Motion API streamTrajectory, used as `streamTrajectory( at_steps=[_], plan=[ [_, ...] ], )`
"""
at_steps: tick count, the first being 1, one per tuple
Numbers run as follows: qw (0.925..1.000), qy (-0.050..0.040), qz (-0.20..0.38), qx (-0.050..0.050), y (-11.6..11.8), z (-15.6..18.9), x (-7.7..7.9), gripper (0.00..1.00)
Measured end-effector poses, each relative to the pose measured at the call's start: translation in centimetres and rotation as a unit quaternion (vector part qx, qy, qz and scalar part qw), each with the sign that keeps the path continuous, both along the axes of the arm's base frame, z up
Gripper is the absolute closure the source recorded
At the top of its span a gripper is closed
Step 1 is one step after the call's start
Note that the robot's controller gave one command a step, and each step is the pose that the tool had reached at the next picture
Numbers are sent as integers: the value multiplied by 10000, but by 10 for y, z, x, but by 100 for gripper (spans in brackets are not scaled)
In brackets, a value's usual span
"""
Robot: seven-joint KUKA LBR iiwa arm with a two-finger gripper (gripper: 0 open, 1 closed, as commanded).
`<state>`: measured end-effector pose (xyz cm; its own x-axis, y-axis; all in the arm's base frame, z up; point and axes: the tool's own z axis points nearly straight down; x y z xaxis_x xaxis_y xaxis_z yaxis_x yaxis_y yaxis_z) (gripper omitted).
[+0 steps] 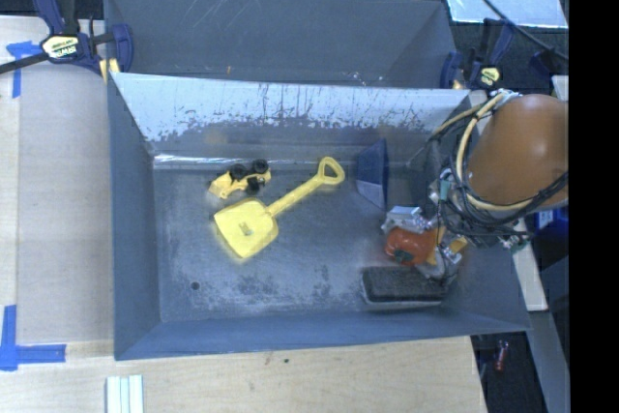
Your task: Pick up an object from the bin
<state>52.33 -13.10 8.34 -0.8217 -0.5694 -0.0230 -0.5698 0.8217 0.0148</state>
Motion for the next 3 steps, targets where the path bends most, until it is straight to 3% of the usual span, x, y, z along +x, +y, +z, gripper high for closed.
streamTrajectory(
  at_steps=[3],
  plan=[
    [10000,-42,-45,-15,-2,47,1,100]
  ],
)
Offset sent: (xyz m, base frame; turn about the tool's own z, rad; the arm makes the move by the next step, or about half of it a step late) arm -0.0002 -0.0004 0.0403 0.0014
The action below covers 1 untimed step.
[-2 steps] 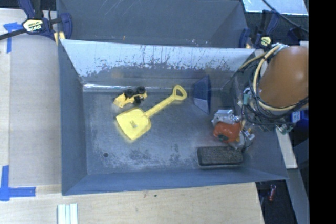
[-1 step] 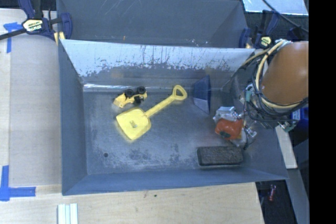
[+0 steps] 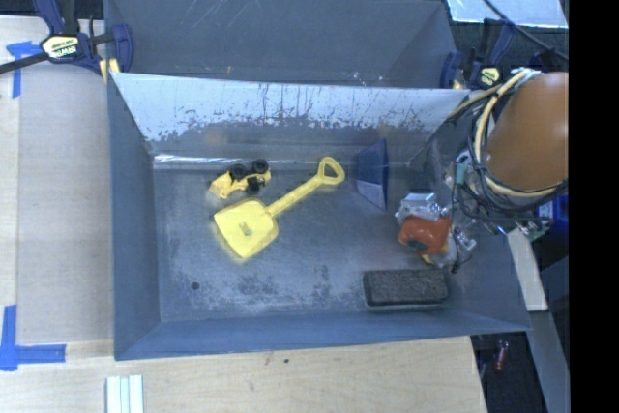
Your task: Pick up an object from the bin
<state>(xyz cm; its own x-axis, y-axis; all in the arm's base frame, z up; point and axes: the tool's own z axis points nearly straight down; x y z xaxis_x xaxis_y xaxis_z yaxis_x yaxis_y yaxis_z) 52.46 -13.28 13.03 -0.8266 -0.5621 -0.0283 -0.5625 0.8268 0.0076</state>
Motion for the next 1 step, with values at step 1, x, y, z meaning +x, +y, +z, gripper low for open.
streamTrajectory(
  at_steps=[1],
  plan=[
    [10000,20,-9,10,1,28,-1,100]
  ],
)
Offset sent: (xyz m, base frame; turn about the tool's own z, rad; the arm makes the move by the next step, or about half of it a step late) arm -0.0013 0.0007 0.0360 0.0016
